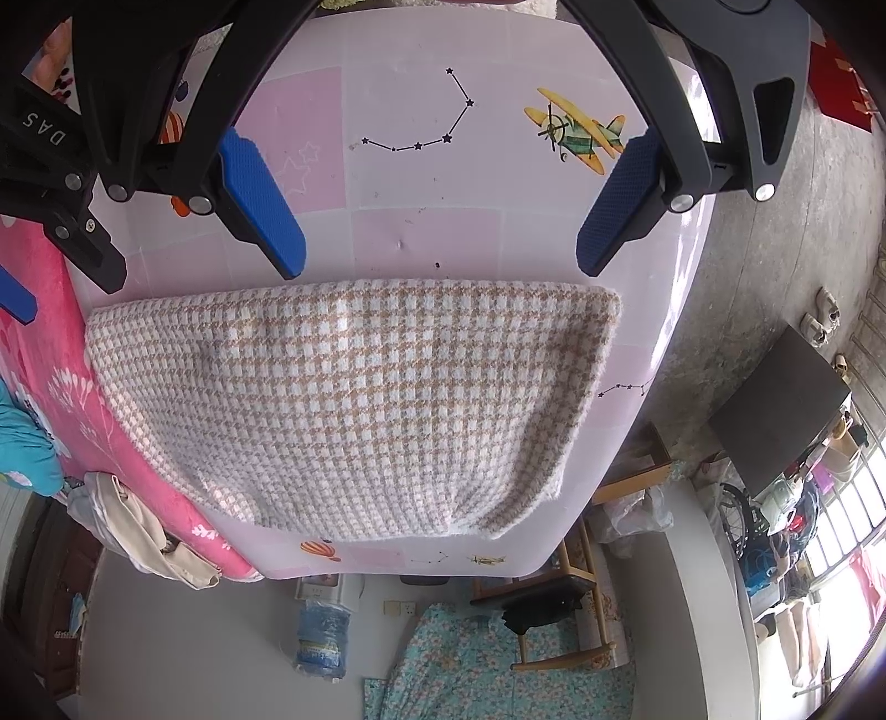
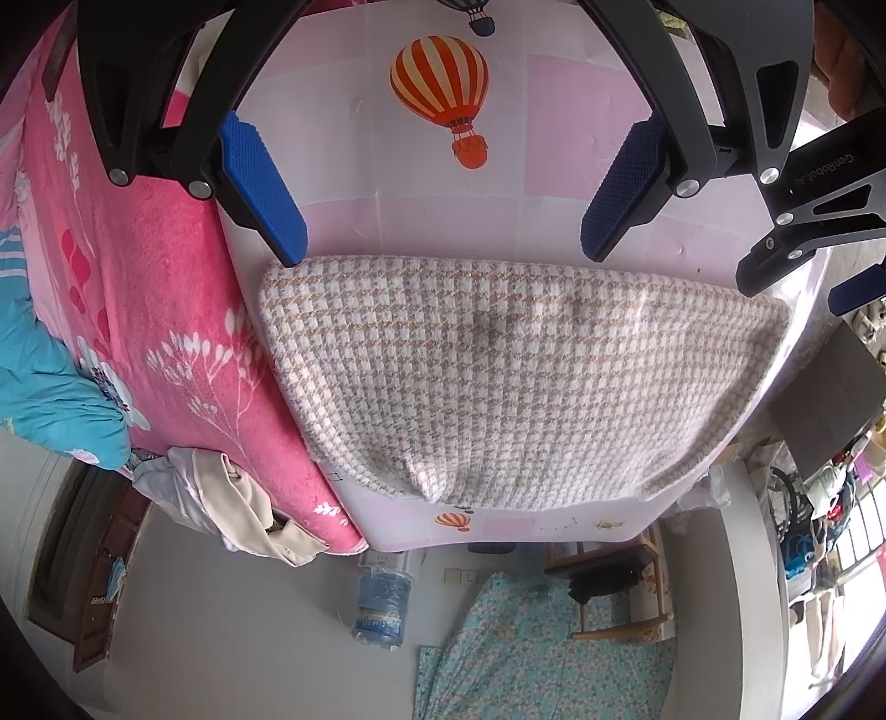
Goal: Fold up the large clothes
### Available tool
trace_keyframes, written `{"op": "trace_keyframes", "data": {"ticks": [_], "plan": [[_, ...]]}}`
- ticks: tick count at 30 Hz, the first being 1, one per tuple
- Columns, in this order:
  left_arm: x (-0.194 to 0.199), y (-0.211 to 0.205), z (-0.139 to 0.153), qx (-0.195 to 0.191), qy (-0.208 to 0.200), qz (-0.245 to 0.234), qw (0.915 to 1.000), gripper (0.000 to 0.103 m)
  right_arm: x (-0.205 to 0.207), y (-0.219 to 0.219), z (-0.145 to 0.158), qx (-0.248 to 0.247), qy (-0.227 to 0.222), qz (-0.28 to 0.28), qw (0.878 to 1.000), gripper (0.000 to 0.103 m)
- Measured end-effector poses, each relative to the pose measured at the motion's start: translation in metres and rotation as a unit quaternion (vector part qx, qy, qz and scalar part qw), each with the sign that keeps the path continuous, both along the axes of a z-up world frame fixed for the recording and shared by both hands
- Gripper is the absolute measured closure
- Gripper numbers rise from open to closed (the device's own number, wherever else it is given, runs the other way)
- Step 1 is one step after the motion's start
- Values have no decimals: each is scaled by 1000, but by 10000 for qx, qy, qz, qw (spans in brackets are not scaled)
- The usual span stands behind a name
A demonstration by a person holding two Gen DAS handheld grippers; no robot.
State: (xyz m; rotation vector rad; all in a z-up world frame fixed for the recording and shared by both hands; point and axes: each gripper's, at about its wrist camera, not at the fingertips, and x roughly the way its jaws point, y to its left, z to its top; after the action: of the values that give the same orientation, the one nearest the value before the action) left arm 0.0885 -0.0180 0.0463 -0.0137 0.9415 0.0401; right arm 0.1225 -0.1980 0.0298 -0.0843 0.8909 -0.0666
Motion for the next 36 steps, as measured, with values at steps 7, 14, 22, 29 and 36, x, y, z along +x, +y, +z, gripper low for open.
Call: {"op": "trace_keyframes", "data": {"ticks": [7, 14, 22, 29, 36], "plan": [[0, 1, -1, -3, 13, 0, 10000, 8, 1, 0, 0, -16, 33, 9, 10000, 6], [0, 0, -1, -12, 9, 5, 10000, 8, 1, 0, 1, -16, 15, 3, 10000, 6], [1, 1, -1, -34, 18, 9, 10000, 8, 2, 0, 1, -36, 48, -22, 10000, 6], [1, 1, -2, -50, 6, 12, 10000, 8, 2, 0, 1, -51, 39, -18, 10000, 6], [2, 2, -1, -60, 8, 9, 10000, 8, 2, 2, 2, -73, 44, -13, 10000, 6]]}}
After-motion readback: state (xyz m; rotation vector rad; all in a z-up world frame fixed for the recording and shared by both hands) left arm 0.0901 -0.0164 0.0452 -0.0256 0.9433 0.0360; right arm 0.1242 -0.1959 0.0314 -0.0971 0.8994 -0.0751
